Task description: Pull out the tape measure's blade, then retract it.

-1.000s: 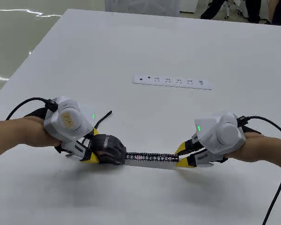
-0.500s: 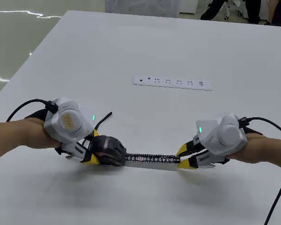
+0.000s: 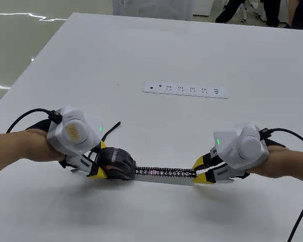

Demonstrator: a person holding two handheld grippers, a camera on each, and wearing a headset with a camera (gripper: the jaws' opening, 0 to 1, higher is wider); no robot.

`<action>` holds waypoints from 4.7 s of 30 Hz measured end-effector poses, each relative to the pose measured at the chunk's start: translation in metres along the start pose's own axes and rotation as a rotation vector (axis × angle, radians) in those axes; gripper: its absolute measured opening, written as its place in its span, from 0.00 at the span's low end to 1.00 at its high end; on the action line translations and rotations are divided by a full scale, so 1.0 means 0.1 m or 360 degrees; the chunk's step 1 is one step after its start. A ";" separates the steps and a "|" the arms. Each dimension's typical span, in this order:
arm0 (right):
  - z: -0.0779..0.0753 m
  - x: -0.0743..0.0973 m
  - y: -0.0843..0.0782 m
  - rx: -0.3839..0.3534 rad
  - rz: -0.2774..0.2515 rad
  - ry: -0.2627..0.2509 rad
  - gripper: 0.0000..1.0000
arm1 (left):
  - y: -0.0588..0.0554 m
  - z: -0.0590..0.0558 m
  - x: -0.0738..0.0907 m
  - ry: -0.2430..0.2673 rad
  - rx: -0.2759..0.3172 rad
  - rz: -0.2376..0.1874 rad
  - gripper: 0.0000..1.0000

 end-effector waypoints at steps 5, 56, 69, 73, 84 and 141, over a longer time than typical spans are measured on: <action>0.00 0.01 -0.01 0.0000 0.0004 0.0000 0.11 | 0.01 0.00 0.00 0.0001 0.0001 0.0000 0.27; -0.03 0.08 -0.11 0.0017 0.0029 -0.0004 0.11 | 0.00 0.02 0.00 0.0002 0.0001 0.0004 0.27; -0.02 0.09 -0.13 0.0014 0.0032 -0.0005 0.11 | 0.00 0.01 0.00 0.0006 0.0000 0.0003 0.27; -0.02 0.10 -0.14 0.0013 0.0033 -0.0006 0.11 | 0.00 0.01 0.00 0.0007 0.0000 0.0003 0.27; 0.00 0.12 -0.17 0.0013 0.0042 -0.0010 0.11 | 0.01 0.00 0.00 0.0005 -0.0004 0.0007 0.27; 0.02 0.21 -0.31 0.0021 0.0078 -0.0005 0.11 | 0.02 0.01 -0.02 0.0006 -0.0005 0.0009 0.27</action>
Point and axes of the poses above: the centre of the closed fingertips' face, and the gripper's own axes: x roughly backward along the fingers, z roughly to its left, y roughly out of its top, the point moved 2 cm from there along x, roughly backward along the fingers, and after that the axes turned 2 degrees about -y, right-handed, at the moved point
